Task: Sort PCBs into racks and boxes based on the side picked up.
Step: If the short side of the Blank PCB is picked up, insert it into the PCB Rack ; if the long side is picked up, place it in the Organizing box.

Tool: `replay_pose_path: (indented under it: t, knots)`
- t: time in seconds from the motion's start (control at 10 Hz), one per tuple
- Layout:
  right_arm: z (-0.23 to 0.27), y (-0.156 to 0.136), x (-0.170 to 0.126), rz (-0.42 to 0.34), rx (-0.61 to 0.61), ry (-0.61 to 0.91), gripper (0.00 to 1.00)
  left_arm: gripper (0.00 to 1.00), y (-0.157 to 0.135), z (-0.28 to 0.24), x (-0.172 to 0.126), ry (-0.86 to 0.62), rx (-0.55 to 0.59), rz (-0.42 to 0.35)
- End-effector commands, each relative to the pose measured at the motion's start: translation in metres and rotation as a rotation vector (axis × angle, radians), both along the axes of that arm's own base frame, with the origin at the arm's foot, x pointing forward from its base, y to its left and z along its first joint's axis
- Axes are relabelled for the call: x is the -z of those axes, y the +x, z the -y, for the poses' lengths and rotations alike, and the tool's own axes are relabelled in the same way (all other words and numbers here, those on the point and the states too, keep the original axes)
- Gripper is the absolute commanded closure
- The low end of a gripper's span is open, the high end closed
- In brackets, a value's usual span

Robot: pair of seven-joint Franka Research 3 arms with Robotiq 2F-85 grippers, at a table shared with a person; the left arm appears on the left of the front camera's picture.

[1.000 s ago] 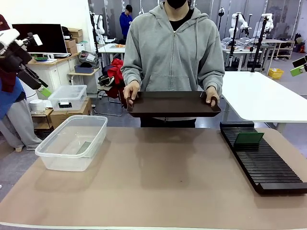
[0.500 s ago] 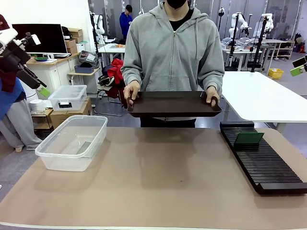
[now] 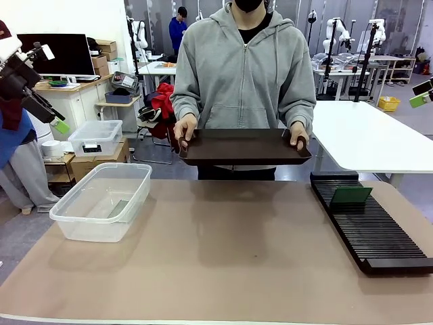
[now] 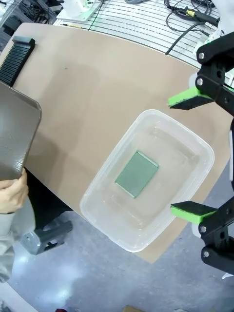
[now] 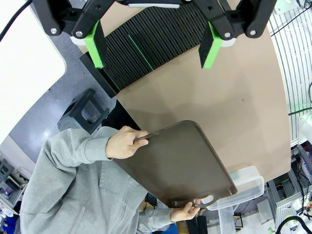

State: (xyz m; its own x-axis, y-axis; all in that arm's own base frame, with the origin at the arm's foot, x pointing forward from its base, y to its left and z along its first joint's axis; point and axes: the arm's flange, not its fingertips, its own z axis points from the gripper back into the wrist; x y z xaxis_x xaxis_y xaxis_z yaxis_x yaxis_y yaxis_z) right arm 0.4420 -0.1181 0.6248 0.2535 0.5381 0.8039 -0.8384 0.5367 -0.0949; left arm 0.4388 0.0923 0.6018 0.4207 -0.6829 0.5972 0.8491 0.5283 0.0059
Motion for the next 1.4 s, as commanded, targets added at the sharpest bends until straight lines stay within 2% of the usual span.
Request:
replay_pose_path:
  t: [0.0, 0.3, 0.7, 1.3]
  knots:
    - [-0.001, -0.001, 0.001, -0.004, 0.006, -0.005, 0.0, 0.0, -0.002, -0.01, -0.008, -0.093, 0.096, 0.039]
    - [-0.001, -0.001, 0.001, -0.004, 0.006, -0.005, 0.0, 0.0, -0.007, -0.015, -0.021, -0.132, 0.157, 0.121]
    - [-0.001, -0.001, 0.001, -0.004, 0.006, -0.005, 0.0, 0.0, -0.008, -0.012, -0.036, -0.129, 0.197, 0.168]
    - [-0.001, -0.001, 0.001, -0.004, 0.006, -0.005, 0.0, 0.0, -0.008, -0.009, -0.04, -0.109, 0.175, 0.151]
